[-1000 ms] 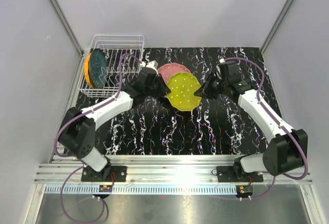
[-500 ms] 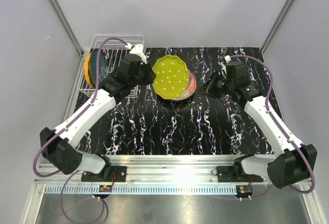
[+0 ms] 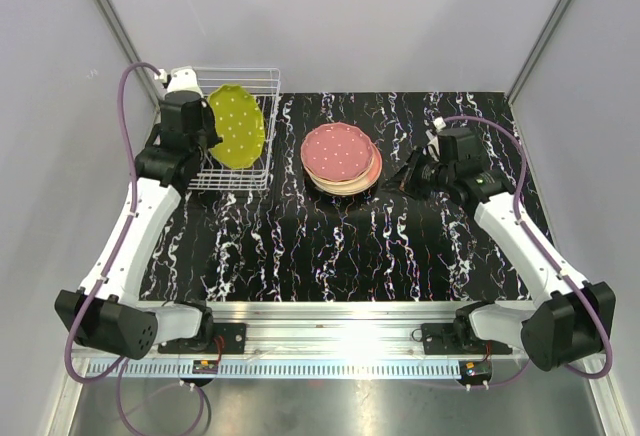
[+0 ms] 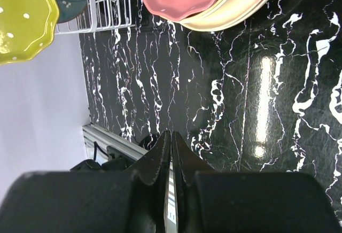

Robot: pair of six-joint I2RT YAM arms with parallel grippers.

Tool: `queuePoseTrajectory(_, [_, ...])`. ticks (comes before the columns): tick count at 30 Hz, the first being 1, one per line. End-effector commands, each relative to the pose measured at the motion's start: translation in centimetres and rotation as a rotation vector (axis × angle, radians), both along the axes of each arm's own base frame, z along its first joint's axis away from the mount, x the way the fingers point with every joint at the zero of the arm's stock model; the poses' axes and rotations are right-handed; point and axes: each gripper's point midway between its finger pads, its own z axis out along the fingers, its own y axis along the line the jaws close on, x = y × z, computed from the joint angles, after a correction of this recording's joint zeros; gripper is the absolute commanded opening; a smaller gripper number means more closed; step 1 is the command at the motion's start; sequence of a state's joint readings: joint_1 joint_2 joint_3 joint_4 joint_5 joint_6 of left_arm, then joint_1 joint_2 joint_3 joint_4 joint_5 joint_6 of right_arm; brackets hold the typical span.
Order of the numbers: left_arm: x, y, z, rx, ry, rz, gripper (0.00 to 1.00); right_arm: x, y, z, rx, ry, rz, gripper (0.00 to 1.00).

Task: Load the plates into the dish rack
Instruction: Pass the plate from the left arm to the right

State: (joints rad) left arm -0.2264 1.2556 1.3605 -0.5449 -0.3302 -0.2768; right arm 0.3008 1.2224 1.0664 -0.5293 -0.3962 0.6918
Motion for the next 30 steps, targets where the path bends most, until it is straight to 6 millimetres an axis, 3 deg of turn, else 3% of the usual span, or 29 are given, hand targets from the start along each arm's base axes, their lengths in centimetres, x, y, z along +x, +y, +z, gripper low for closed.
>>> queuePoseTrajectory(1, [0.3, 2.5, 10.2, 0.059, -0.314, 0.096, 0.00, 0.4, 0.3, 1.1, 0.016, -0.075, 0.037, 0.10])
queuePoseTrajectory(7, [1.3, 5.6, 11.7, 0.215, -0.349, 0.221, 0.00, 0.0, 0.0, 0.0, -0.016, -0.067, 0.053, 0.10])
queuePoseTrajectory(13, [2.9, 7.4, 12.1, 0.339, -0.329, 0.286, 0.00, 0.4, -0.5, -1.0, -0.040, -0.070, 0.055, 0.10])
queuePoseTrajectory(23, [5.0, 8.8, 10.2, 0.514, -0.249, 0.363, 0.00, 1.8, -0.4, -3.6, -0.043, -0.043, 0.089, 0.09])
queuePoseTrajectory(30, [5.8, 8.0, 9.7, 0.674, -0.205, 0.392, 0.00, 3.0, 0.0, -4.8, -0.019, -0.019, 0.116, 0.07])
